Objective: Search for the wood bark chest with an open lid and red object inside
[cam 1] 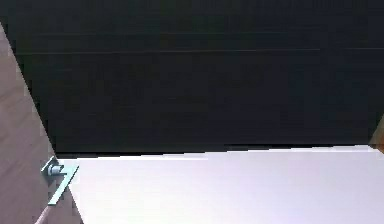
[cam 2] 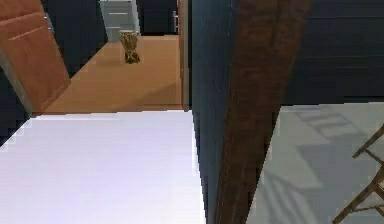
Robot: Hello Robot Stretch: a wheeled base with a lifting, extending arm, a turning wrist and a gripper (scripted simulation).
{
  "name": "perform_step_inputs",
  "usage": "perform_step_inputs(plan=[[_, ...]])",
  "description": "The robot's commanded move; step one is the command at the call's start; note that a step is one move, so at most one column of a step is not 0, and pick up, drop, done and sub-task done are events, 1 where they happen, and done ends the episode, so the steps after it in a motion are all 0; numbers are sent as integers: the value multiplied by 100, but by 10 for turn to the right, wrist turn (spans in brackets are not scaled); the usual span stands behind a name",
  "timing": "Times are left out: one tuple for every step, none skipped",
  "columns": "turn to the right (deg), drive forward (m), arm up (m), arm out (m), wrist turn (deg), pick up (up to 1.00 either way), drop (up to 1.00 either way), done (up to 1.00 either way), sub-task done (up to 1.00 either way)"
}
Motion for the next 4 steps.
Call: perform_step_inputs(plan=[[450, 0, 0, 0, 0, 0, 0, 0, 0], [90, 0, 0, 0, 0, 0, 0, 0, 0], [0, 25, 0, 0, 0, 0, 0, 0, 0], [270, 0, 0, 0, 0, 0, 0, 0, 0]])
